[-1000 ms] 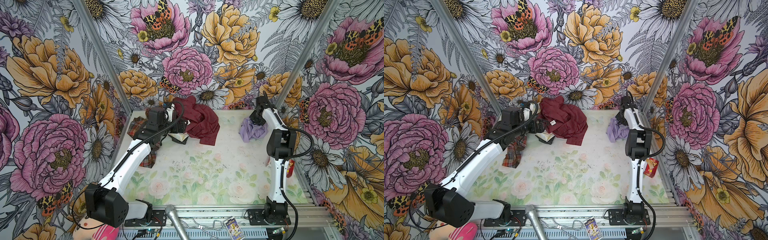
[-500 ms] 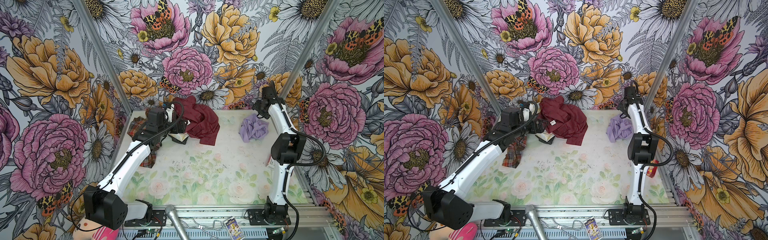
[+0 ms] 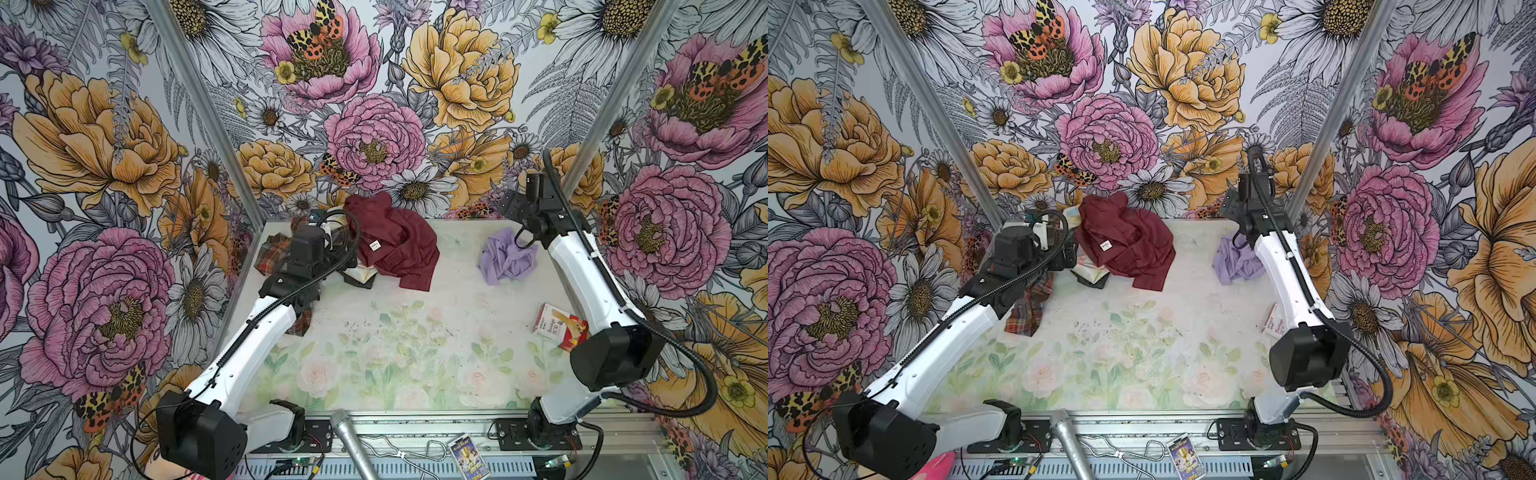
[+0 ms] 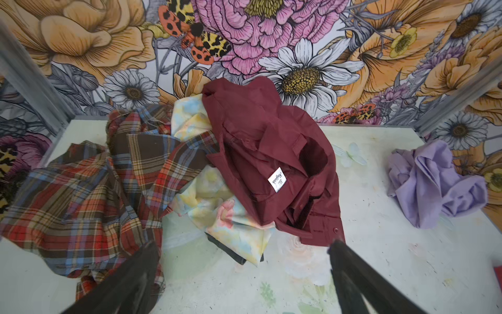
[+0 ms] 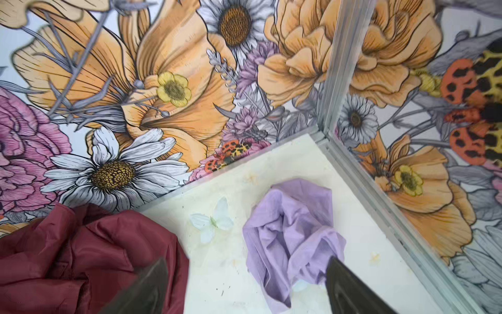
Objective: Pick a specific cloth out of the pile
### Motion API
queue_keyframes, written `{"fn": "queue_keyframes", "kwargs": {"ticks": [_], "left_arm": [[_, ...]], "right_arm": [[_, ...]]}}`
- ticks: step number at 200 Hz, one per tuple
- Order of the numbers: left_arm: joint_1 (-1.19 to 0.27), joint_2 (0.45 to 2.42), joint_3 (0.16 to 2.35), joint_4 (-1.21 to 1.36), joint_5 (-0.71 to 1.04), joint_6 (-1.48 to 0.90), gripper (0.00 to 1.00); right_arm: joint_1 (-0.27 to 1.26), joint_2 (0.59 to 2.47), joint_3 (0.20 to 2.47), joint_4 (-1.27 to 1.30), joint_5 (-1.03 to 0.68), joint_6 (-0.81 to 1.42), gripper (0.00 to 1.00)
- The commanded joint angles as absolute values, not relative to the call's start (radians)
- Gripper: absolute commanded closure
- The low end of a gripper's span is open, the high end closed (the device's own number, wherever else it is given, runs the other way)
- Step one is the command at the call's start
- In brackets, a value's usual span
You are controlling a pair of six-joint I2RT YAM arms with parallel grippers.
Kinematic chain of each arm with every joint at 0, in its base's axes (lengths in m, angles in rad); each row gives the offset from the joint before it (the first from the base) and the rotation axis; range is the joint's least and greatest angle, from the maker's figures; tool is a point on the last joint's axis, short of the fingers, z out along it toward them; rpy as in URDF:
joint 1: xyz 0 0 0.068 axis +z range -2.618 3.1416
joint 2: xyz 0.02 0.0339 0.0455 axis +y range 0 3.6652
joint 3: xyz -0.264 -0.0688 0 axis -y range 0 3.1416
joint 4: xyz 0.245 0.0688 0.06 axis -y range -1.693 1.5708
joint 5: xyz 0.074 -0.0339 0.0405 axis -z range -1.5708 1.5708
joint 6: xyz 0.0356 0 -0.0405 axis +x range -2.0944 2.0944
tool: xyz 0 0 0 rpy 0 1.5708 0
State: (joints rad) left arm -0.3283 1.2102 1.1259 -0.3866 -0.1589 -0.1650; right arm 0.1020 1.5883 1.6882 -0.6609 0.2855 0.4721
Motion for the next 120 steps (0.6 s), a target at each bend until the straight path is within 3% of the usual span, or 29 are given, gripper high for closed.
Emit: {"fn": "queue_keyframes", "kwargs": {"ticks": [1, 36, 69, 120], "left_arm": [[-0.336, 1.178, 1.084, -0.304, -0.287, -0.131, 0.01], [-0.322, 1.179, 1.086, -0.282, -0.311, -0.122, 0.01], [-0.169, 1.124, 1.007, -0.220, -0.216, -0.217, 0.01], [-0.019, 1.011, 0.733, 0.025, -0.254, -0.245, 0.01]], "right_arm": [[0.113, 1.434, 1.513, -0.439, 0.331, 0.361, 0.08], [0.129, 1.195, 1.202, -0.222, 0.327, 0.276, 0.06], [0.149, 1.009, 0.967, -0.014, 0.303, 0.193, 0.00], [0.152, 0.899, 0.701, 0.161, 0.346, 0.140, 0.00]]}}
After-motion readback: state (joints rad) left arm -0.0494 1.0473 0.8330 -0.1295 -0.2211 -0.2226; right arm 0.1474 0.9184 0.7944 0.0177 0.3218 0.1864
